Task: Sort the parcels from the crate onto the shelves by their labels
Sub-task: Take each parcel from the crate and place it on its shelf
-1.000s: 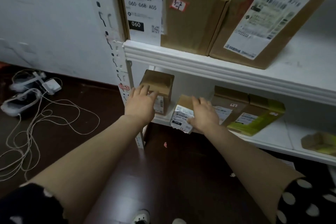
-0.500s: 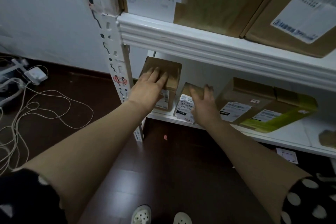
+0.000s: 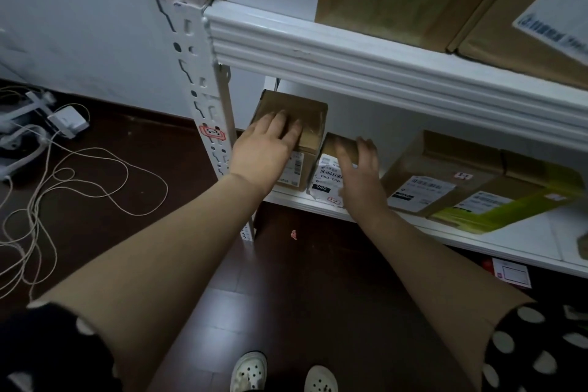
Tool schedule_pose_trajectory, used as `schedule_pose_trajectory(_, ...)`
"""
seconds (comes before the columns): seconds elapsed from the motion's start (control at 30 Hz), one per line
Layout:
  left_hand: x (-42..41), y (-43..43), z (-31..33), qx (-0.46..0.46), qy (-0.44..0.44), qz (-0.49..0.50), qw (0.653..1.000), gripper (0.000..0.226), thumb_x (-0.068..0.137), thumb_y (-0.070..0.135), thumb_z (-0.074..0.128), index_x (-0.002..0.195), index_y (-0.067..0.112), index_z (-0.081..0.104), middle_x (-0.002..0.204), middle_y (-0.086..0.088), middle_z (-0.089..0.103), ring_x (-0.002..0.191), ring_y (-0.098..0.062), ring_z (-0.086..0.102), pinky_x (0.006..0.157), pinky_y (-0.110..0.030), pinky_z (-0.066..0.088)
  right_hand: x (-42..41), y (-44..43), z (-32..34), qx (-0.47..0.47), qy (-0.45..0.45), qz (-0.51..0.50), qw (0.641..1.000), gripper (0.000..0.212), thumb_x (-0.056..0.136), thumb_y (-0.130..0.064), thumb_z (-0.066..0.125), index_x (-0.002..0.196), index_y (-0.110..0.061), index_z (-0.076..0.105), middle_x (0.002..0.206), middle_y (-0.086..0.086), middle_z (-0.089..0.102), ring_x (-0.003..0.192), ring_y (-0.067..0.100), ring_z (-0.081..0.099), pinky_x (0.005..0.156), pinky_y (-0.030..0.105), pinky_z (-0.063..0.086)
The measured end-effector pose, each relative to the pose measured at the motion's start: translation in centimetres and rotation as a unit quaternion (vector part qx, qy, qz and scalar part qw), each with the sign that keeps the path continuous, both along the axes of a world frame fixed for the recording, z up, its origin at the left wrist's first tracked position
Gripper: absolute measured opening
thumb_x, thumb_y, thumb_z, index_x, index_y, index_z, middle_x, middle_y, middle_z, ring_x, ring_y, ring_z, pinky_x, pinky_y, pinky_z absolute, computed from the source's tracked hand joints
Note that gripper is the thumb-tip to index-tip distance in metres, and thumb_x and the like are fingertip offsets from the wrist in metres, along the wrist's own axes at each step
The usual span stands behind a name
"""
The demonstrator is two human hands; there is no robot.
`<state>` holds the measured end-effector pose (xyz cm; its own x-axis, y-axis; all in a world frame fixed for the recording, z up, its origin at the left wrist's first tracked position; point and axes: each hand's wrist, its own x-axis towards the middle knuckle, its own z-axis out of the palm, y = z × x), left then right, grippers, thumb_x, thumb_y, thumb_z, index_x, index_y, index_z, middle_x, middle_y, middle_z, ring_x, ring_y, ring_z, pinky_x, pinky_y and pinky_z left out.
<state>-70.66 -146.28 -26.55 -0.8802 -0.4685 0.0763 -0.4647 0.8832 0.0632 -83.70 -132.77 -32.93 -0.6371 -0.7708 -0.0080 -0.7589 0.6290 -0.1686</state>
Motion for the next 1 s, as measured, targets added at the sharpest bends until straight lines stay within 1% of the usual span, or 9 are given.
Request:
schedule_pose_trajectory(0.13,-0.1,0.2,-0.1,0.005,0.005,0.004,1.000,0.057,0.098,0.007,0.037,0.151,0.015,0.017,0.155,-0.016,0.018,0.144,-0.030,0.015,0.114,-0.038,0.021,-0.3,-0.3,0.0,0.010,0.001,0.007,1.000,0.095,0.079,0.009,0.066,0.151,-0.024,0.013,0.158,0.012,-0.001,0.145,0.031,-0.008,0.106,0.039,0.036)
schedule_pose_trajectory(0.33,-0.1,0.3,-0.2,0.002,0.021,0.011,1.000,0.058,0.097,0.005,0.040,0.150,0.013,0.020,0.154,-0.018,0.021,0.143,-0.032,0.018,0.113,-0.040,0.023,-0.6,-0.4,-0.1,0.006,0.005,0.010,1.000,0.095,0.079,0.011,0.064,0.151,-0.024,0.013,0.158,0.011,0.001,0.146,0.031,-0.008,0.108,0.039,0.034)
schedule_pose_trajectory(0.5,-0.3,0.4,-0.2,-0.014,-0.010,0.018,1.000,0.059,0.098,0.010,0.036,0.152,0.016,0.011,0.155,-0.014,0.015,0.144,-0.030,0.012,0.115,-0.037,0.019,-1.2,-0.6,-0.2,0.000,0.001,0.022,1.000,0.095,0.078,0.013,0.062,0.151,-0.026,0.016,0.158,0.011,0.002,0.146,0.031,-0.006,0.107,0.040,0.034)
schedule_pose_trajectory(0.6,-0.4,0.3,-0.5,-0.025,-0.016,0.025,0.999,0.062,0.098,0.012,0.042,0.151,0.016,0.011,0.153,-0.017,0.017,0.143,-0.032,0.014,0.115,-0.038,0.019,-1.2,-0.6,-0.2,0.006,0.017,0.018,1.000,0.094,0.079,0.009,0.064,0.151,-0.026,0.014,0.158,0.011,0.004,0.146,0.031,-0.004,0.108,0.042,0.035)
schedule_pose_trajectory(0.67,-0.6,0.4,-0.7,-0.032,-0.025,0.030,0.999,0.065,0.097,0.015,0.045,0.151,0.015,0.010,0.151,-0.018,0.018,0.142,-0.033,0.015,0.115,-0.039,0.018,-1.2,-0.4,-0.2,0.015,0.019,0.013,1.000,0.097,0.079,0.005,0.067,0.151,-0.028,0.010,0.159,0.011,0.001,0.146,0.031,-0.004,0.108,0.042,0.034)
schedule_pose_trajectory(0.77,-0.7,0.6,-0.6,-0.029,-0.031,0.036,0.998,0.066,0.096,0.014,0.045,0.151,0.013,0.010,0.151,-0.020,0.018,0.143,-0.034,0.013,0.117,-0.040,0.014,-1.3,-0.2,0.5,0.032,0.005,0.009,0.999,0.106,0.078,-0.003,0.071,0.151,-0.032,0.000,0.158,0.009,-0.013,0.145,0.031,-0.011,0.113,0.044,0.030)
schedule_pose_trajectory(0.83,-0.5,1.1,-0.1,-0.036,-0.029,0.040,0.998,0.065,0.096,0.012,0.042,0.151,0.012,0.008,0.151,-0.021,0.017,0.143,-0.035,0.011,0.117,-0.040,0.011,-1.1,0.2,1.5,0.046,-0.007,0.008,0.999,0.109,0.078,-0.011,0.074,0.151,-0.032,-0.004,0.157,0.009,-0.018,0.145,0.031,-0.015,0.116,0.045,0.023)
schedule_pose_trajectory(0.9,-0.1,2.1,0.7,-0.040,-0.036,0.042,0.998,0.063,0.096,0.011,0.038,0.151,0.010,0.007,0.152,-0.023,0.017,0.143,-0.036,0.011,0.117,-0.041,0.009,-0.7,1.0,2.7,0.049,-0.005,0.010,0.999,0.108,0.078,-0.018,0.075,0.151,-0.028,-0.004,0.157,0.012,-0.017,0.145,0.030,-0.014,0.118,0.044,0.015)
schedule_pose_trajectory(1.0,0.9,4.4,2.9,-0.023,-0.060,0.050,0.997,0.062,0.095,0.011,0.036,0.151,0.011,0.008,0.152,-0.022,0.016,0.144,-0.034,0.012,0.117,-0.042,0.011,0.5,3.0,4.8,0.029,0.000,0.024,0.999,0.101,0.081,-0.016,0.072,0.152,-0.021,0.000,0.158,0.013,-0.008,0.146,0.030,-0.007,0.118,0.040,0.006)
